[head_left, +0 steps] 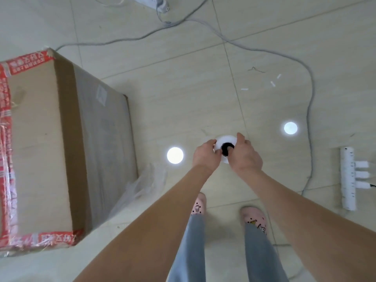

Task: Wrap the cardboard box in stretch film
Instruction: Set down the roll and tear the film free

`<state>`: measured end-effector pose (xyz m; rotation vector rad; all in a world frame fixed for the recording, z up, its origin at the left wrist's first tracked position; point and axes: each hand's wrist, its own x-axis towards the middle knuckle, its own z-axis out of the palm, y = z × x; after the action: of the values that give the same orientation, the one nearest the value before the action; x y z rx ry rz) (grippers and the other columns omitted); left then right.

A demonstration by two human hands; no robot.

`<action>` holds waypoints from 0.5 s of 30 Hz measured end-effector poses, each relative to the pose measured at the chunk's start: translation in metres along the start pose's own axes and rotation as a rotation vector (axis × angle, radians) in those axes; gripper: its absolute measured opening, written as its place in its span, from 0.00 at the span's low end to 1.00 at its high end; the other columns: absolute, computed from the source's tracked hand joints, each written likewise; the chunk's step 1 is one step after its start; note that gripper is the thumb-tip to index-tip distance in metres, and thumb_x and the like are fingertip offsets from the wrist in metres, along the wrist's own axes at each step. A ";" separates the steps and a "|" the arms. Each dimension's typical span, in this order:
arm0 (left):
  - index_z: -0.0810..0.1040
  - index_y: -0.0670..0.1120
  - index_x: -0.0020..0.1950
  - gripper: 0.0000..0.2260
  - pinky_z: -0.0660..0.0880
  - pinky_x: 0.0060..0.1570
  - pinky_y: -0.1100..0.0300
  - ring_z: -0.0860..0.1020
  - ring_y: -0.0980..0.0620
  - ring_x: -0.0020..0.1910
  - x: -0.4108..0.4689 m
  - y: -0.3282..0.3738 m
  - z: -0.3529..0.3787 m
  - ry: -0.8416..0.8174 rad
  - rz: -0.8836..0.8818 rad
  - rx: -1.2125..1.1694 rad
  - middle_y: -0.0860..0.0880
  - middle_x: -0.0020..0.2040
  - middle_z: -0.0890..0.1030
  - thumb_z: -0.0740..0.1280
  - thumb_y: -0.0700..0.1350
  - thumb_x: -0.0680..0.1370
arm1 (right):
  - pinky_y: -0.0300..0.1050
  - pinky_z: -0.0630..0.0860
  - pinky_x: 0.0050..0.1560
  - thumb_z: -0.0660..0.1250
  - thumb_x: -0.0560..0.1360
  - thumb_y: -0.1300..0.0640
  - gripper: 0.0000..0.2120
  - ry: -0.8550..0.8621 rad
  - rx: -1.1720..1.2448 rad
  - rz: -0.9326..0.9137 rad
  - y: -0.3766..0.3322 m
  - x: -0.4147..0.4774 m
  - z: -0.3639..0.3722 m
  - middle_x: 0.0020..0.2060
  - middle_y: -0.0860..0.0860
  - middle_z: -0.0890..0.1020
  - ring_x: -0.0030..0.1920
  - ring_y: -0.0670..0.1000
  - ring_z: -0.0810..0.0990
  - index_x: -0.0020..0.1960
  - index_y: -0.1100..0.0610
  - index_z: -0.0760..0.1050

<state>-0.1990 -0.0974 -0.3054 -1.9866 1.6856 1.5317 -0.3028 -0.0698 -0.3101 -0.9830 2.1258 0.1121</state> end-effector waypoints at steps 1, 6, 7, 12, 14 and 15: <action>0.70 0.45 0.71 0.18 0.74 0.60 0.54 0.79 0.45 0.58 -0.004 -0.002 0.001 0.024 -0.018 -0.014 0.47 0.65 0.77 0.61 0.44 0.80 | 0.49 0.68 0.52 0.57 0.80 0.53 0.25 0.018 -0.031 -0.031 0.001 -0.005 -0.002 0.68 0.56 0.66 0.65 0.59 0.68 0.75 0.54 0.55; 0.70 0.45 0.70 0.17 0.71 0.62 0.55 0.74 0.48 0.63 -0.034 -0.011 0.001 0.150 -0.108 -0.020 0.47 0.66 0.75 0.59 0.42 0.80 | 0.47 0.66 0.60 0.60 0.79 0.53 0.23 0.124 -0.273 -0.361 -0.004 -0.028 -0.016 0.71 0.54 0.63 0.69 0.57 0.61 0.73 0.54 0.60; 0.71 0.45 0.70 0.17 0.72 0.61 0.54 0.74 0.48 0.63 -0.040 -0.016 0.001 0.179 -0.123 -0.018 0.47 0.66 0.75 0.59 0.42 0.80 | 0.47 0.66 0.61 0.60 0.79 0.53 0.23 0.117 -0.306 -0.415 -0.008 -0.031 -0.016 0.71 0.53 0.62 0.70 0.57 0.61 0.72 0.53 0.61; 0.70 0.46 0.70 0.17 0.72 0.59 0.55 0.74 0.49 0.63 -0.072 -0.054 -0.005 0.293 -0.193 -0.001 0.48 0.67 0.72 0.59 0.43 0.80 | 0.47 0.64 0.64 0.59 0.79 0.55 0.22 0.064 -0.403 -0.639 -0.032 -0.059 0.011 0.70 0.54 0.63 0.70 0.57 0.61 0.72 0.54 0.62; 0.70 0.47 0.70 0.17 0.72 0.57 0.55 0.73 0.49 0.63 -0.085 -0.077 -0.004 0.332 -0.233 -0.011 0.48 0.67 0.71 0.59 0.44 0.81 | 0.46 0.65 0.63 0.60 0.78 0.55 0.22 0.027 -0.427 -0.703 -0.039 -0.074 0.031 0.70 0.54 0.63 0.70 0.56 0.61 0.72 0.54 0.62; 0.70 0.47 0.69 0.17 0.73 0.57 0.54 0.74 0.49 0.62 -0.091 -0.090 -0.003 0.348 -0.250 -0.023 0.48 0.67 0.71 0.59 0.44 0.81 | 0.46 0.66 0.63 0.60 0.78 0.56 0.22 0.014 -0.435 -0.726 -0.042 -0.080 0.041 0.69 0.53 0.63 0.70 0.56 0.61 0.71 0.54 0.62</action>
<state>-0.1143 -0.0050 -0.2808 -2.4802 1.4518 1.1800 -0.2165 -0.0347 -0.2743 -1.9513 1.6583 0.2070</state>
